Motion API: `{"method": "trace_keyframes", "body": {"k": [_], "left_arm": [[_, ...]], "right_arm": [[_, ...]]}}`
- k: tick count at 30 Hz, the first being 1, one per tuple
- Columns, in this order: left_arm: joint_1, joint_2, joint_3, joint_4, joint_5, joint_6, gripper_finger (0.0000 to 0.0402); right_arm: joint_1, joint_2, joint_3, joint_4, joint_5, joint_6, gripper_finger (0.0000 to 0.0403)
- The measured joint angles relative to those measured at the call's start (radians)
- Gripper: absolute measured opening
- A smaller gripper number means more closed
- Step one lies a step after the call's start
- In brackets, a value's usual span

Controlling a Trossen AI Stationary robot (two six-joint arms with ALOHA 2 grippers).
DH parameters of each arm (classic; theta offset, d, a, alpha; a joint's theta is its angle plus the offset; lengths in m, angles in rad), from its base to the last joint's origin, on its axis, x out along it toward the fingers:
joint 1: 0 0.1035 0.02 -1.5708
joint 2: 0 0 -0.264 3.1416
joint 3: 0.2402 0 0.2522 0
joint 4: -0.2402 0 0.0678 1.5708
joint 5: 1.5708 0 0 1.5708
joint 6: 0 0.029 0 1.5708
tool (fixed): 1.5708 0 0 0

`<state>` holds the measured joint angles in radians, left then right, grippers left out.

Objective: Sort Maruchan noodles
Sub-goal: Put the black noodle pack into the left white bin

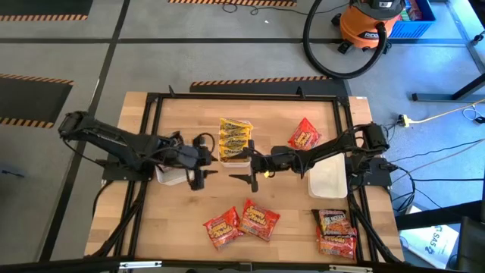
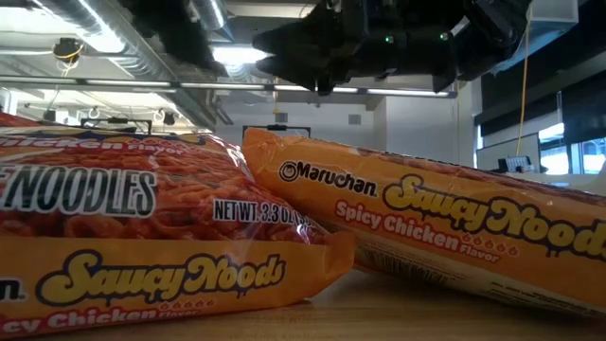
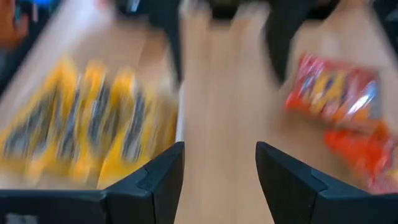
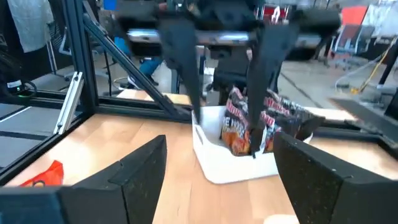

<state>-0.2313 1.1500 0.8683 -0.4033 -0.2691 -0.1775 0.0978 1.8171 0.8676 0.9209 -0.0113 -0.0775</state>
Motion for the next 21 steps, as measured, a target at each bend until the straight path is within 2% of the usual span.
{"method": "trace_keyframes", "body": {"k": [5,10,16,18,21], "left_arm": [[-0.032,0.000,-0.092,0.290,0.002,0.133,0.0190],[-0.047,0.000,-0.183,0.456,0.019,0.206,0.0190],[-0.047,0.000,-0.252,0.536,0.028,0.206,0.0190],[-0.047,0.001,-0.265,0.562,0.028,0.197,0.0190],[-0.047,0.000,-0.271,0.574,0.028,0.156,0.0190]], "right_arm": [[0.009,-0.091,0.002,-0.234,-0.002,0.052,0.0275],[0.064,-0.247,0.032,-0.683,0.014,0.143,0.0275],[0.177,-0.322,0.223,-1.340,0.057,0.458,0.0275],[0.209,-0.322,0.299,-1.528,0.028,0.582,0.0275],[0.253,-0.323,0.375,-1.733,-0.072,0.804,0.0275]]}}
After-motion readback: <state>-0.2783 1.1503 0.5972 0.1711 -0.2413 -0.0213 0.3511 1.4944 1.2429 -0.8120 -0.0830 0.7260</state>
